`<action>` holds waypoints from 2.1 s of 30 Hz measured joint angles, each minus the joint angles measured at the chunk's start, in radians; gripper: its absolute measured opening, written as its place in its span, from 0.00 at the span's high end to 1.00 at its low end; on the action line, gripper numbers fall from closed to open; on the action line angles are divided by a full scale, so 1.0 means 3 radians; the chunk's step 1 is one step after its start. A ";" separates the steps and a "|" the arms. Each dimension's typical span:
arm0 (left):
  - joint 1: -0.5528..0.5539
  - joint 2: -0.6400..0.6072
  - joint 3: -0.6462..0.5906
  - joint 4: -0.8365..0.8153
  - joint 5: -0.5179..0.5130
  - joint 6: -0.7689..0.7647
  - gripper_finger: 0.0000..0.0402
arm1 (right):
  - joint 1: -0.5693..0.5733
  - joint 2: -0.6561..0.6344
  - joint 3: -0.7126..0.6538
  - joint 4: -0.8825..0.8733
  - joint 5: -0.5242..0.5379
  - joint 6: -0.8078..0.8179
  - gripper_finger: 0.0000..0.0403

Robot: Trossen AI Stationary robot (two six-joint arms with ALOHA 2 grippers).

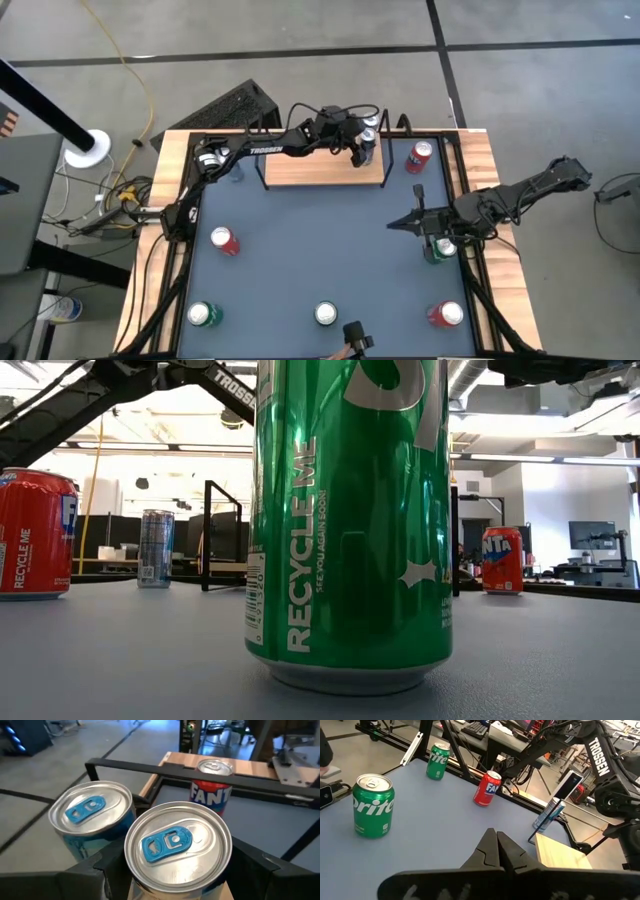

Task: Place canned beverage on shelf
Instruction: Put the bottom blue soda can on the shelf aligned with the other blue soda can

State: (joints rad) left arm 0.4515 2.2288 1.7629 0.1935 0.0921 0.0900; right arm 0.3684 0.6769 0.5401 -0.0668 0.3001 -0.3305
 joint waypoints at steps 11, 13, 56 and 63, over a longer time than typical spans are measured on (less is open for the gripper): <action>-0.0061 0.0000 -0.0005 0.0048 0.0135 0.0102 0.40 | 0.0000 0.0000 0.0000 -0.0002 0.0001 0.0000 1.00; -0.0074 -0.0001 -0.0005 0.0057 0.0130 0.0137 0.40 | 0.0000 0.0000 0.0000 -0.0002 0.0001 0.0000 1.00; -0.0083 0.0087 0.0000 0.0150 -0.0095 0.0187 0.36 | -0.0022 0.0000 -0.0003 -0.0032 -0.0019 0.0029 1.00; -0.0085 0.0103 -0.0006 0.0087 -0.0161 0.0186 0.28 | -0.0022 0.0000 -0.0003 -0.0031 -0.0019 0.0029 1.00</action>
State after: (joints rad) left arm 0.4259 2.2597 1.7611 0.2195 0.0437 0.1458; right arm 0.3618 0.6769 0.5392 -0.0761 0.2943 -0.3218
